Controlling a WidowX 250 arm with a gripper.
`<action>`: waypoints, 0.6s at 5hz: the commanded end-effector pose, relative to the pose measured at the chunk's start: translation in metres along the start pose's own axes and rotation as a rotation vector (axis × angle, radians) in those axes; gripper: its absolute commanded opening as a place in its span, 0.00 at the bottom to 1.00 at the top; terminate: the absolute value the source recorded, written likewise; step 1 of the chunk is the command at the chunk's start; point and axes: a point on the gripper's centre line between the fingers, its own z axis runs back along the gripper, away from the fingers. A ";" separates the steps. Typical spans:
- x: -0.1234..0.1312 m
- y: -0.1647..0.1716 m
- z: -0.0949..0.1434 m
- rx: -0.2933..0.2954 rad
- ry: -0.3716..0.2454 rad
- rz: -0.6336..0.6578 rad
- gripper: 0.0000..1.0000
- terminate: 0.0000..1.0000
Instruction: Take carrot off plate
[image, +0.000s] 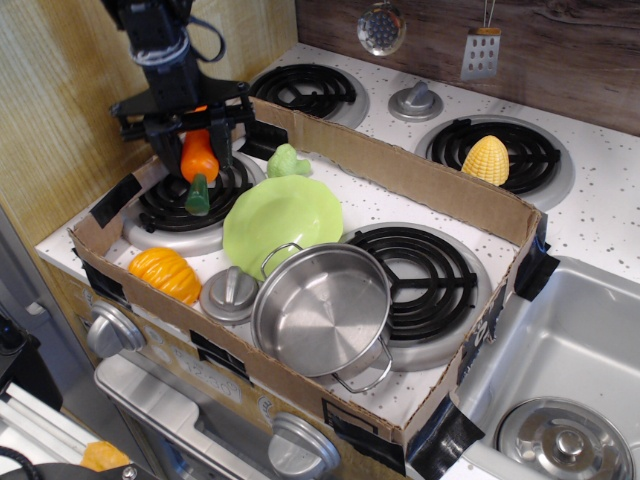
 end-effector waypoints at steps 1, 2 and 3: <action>0.001 0.008 -0.005 0.049 0.058 0.202 0.00 0.00; 0.000 0.009 -0.008 0.066 0.086 0.141 0.00 0.00; -0.003 0.015 -0.018 0.056 0.075 0.093 0.00 0.00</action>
